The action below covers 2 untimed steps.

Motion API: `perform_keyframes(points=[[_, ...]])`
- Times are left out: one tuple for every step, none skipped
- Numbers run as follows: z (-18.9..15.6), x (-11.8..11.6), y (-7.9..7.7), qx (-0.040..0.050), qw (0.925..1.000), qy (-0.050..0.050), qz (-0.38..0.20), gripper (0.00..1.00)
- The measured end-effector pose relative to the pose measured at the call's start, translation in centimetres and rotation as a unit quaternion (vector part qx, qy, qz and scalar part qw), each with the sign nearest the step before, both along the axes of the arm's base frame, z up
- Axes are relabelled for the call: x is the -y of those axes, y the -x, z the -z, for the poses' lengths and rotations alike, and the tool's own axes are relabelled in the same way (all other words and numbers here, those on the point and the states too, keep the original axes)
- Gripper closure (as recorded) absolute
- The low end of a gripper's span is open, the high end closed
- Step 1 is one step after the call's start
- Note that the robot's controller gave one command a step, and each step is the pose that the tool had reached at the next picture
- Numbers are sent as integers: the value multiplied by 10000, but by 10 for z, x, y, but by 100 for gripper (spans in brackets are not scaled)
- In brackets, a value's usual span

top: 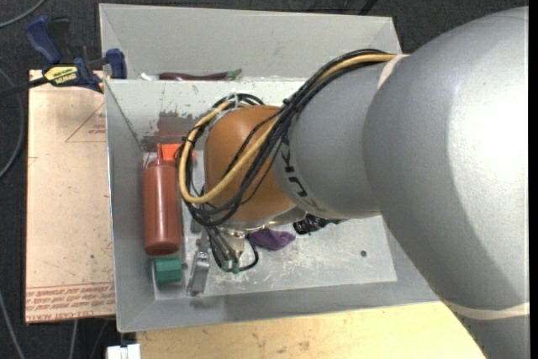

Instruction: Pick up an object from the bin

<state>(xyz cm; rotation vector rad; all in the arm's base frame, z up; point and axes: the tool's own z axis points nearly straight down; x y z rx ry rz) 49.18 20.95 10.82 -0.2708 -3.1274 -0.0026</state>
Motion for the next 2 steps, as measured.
perform_keyframes(points=[[6, 34, 6, -5, 9981, -9, -616, 0], [19, 55, 6, 30, 9854, 3, -1699, 0]])
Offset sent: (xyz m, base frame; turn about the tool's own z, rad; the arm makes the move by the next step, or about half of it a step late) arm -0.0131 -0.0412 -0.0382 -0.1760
